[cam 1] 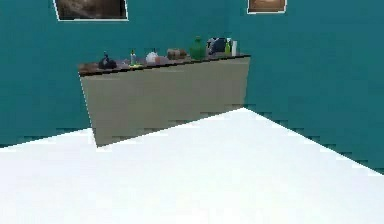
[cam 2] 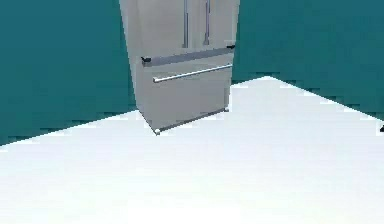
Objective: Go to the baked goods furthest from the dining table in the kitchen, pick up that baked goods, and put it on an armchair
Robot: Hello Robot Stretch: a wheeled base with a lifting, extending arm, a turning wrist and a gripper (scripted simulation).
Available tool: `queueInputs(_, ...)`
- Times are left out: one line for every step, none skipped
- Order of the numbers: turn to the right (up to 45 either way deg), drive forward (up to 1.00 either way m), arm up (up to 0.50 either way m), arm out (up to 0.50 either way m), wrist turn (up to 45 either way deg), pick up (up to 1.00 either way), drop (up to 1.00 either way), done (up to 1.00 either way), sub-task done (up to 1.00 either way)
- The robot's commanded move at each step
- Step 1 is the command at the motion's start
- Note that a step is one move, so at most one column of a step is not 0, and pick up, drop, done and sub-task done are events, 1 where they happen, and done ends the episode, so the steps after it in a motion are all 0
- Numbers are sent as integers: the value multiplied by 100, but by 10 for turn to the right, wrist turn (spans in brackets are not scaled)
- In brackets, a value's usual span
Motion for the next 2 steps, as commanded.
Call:
queueInputs(0, 100, 0, 0, 0, 0, 0, 0, 0)
queueInputs(-30, 0, 0, 0, 0, 0, 0, 0, 0)
